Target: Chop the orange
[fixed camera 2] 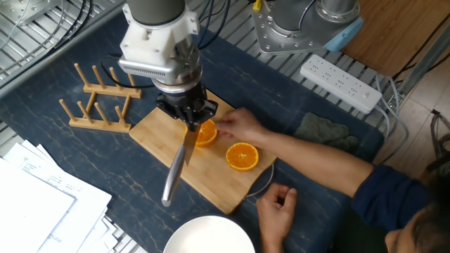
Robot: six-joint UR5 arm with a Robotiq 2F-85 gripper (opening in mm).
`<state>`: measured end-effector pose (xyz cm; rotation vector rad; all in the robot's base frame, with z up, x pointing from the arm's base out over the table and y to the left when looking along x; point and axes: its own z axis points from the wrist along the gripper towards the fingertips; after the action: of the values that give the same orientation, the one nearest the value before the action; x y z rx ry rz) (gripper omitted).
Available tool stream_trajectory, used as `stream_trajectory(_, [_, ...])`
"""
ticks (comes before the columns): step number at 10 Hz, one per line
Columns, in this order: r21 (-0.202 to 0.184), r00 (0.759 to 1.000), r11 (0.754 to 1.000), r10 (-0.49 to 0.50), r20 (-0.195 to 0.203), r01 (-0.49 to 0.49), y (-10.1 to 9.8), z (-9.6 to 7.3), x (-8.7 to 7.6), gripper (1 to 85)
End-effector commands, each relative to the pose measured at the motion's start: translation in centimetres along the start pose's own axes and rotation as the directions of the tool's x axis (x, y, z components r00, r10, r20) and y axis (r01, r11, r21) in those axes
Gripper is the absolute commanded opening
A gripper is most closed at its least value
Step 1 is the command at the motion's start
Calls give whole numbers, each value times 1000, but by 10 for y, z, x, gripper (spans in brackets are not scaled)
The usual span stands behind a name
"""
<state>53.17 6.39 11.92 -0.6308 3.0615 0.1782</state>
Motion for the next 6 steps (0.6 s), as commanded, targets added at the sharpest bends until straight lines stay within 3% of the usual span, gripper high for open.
stream_trajectory(1, [-10, 1000, 1000, -3, 11, 3, 3, 8, -1, 13])
stream_trajectory(6, [-14, 1000, 1000, -2, 14, 2, 0, 12, 1, 13])
